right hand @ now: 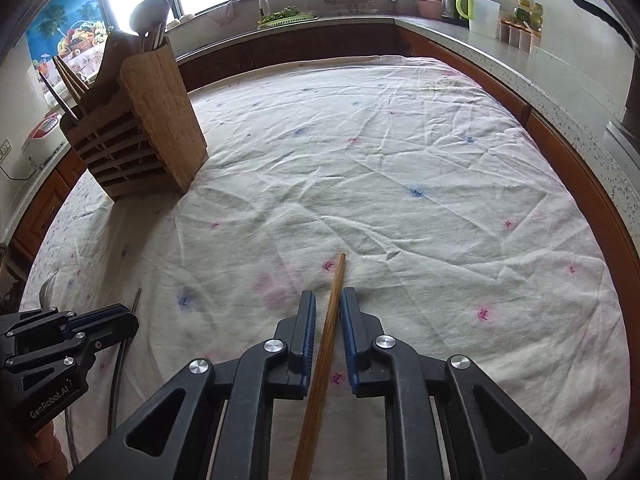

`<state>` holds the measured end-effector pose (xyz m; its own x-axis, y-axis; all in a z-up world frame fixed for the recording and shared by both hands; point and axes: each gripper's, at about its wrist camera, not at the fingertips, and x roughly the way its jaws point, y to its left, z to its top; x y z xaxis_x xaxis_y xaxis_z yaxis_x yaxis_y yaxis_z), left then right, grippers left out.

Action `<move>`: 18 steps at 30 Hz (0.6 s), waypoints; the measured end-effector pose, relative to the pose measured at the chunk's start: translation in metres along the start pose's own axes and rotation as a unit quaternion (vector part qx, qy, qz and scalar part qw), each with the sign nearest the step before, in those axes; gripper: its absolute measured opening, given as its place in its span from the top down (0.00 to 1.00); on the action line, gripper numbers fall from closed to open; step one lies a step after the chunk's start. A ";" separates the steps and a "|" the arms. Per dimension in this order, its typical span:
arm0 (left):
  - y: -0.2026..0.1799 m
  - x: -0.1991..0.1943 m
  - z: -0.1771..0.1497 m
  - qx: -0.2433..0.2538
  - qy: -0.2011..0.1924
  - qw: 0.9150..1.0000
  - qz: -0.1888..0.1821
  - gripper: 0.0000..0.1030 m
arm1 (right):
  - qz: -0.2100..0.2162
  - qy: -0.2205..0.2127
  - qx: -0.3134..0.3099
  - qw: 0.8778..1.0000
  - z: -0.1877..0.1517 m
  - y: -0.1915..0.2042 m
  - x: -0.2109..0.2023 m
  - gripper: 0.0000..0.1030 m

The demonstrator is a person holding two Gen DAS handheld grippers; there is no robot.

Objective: Organize utensils
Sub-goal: 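Close the left tool on the metal chopstick while the right tool grasps the wooden chopstick, then lift both chopsticks upright and carry them over the wooden holder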

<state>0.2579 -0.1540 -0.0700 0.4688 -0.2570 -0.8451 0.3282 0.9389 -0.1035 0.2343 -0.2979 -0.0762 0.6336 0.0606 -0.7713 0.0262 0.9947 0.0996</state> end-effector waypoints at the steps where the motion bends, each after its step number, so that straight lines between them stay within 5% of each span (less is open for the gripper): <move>1: -0.001 0.000 0.000 0.002 -0.001 1.000 0.001 0.95 | -0.002 0.000 -0.002 1.000 0.000 0.001 0.000 0.88; 10: 0.011 -0.007 0.000 -0.035 0.009 0.998 -0.045 0.96 | 0.040 -0.004 0.046 0.998 -0.002 -0.009 -0.009 0.94; 18: 0.022 -0.051 -0.008 -0.052 -0.014 0.995 -0.089 0.96 | 0.072 -0.035 0.053 0.995 -0.003 -0.003 -0.048 0.94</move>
<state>0.2344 -0.1185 -0.0331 0.4344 -0.4261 -0.7936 0.3215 0.8964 -0.3053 0.2017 -0.3040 -0.0415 0.6889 0.1915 -0.6991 0.0105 0.9617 0.2738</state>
